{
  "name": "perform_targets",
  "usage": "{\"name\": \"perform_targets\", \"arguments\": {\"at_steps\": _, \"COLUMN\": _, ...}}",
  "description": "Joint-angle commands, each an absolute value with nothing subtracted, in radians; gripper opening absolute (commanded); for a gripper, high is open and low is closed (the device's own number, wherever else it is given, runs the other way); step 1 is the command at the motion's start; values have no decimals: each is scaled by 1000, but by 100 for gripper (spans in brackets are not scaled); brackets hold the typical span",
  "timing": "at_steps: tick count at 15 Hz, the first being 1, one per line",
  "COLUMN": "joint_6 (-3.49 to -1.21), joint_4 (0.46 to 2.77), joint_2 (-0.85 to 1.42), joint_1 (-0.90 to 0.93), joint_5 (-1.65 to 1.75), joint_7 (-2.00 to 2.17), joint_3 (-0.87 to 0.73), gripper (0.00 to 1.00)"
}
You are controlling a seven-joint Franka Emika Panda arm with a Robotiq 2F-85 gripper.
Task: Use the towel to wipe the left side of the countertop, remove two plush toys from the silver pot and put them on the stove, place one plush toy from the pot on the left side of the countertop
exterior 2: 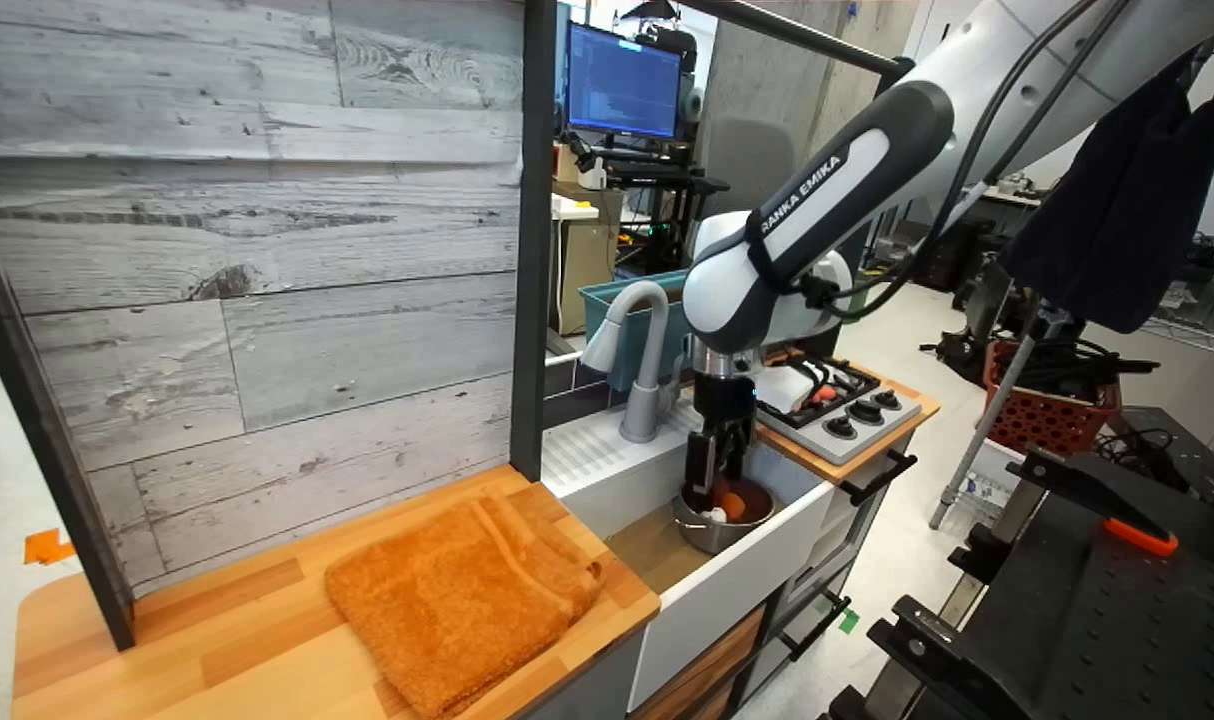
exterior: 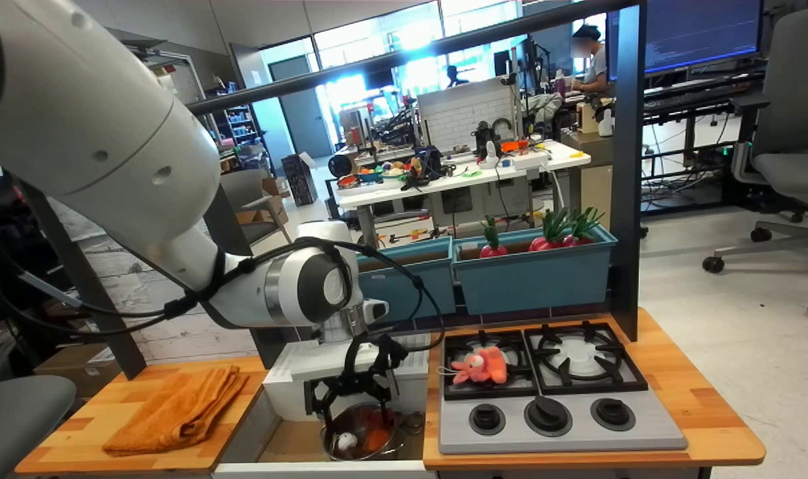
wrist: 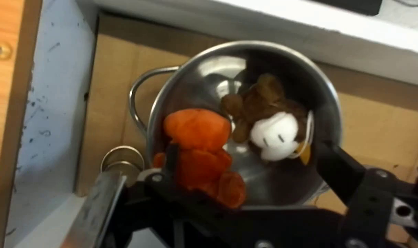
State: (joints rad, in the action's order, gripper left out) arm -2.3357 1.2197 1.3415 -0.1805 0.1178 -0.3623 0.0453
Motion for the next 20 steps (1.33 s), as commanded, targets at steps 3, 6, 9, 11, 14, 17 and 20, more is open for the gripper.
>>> {"name": "perform_targets", "arguments": {"at_steps": 3, "joint_6": -2541, "joint_4": 1091, "joint_2": 1484, "joint_1": -126, "joint_5": 136, "joint_7": -328, "joint_3": -2, "gripper": 74}}
{"name": "perform_targets", "arguments": {"at_steps": 6, "joint_6": -2579, "joint_4": 1107, "joint_2": 1478, "joint_1": -119, "joint_5": 136, "joint_7": -301, "joint_3": -10, "gripper": 51}}
{"name": "perform_targets", "arguments": {"at_steps": 9, "joint_6": -2613, "joint_4": 1160, "joint_2": 1447, "joint_1": -125, "joint_5": 139, "joint_7": -302, "joint_3": -2, "gripper": 28}}
{"name": "perform_targets", "arguments": {"at_steps": 11, "joint_6": -2636, "joint_4": 1196, "joint_2": 1424, "joint_1": -131, "joint_5": 138, "joint_7": -311, "joint_3": 5, "gripper": 16}}
{"name": "perform_targets", "arguments": {"at_steps": 14, "joint_6": -2696, "joint_4": 1288, "joint_2": 1365, "joint_1": -142, "joint_5": 145, "joint_7": -340, "joint_3": 17, "gripper": 0}}
{"name": "perform_targets", "arguments": {"at_steps": 17, "joint_6": -2774, "joint_4": 1435, "joint_2": 1266, "joint_1": -168, "joint_5": 153, "joint_7": -410, "joint_3": 40, "gripper": 1}}
{"name": "perform_targets", "arguments": {"at_steps": 20, "joint_6": -2886, "joint_4": 1594, "joint_2": 1160, "joint_1": -211, "joint_5": 153, "joint_7": -484, "joint_3": 78, "gripper": 1}}
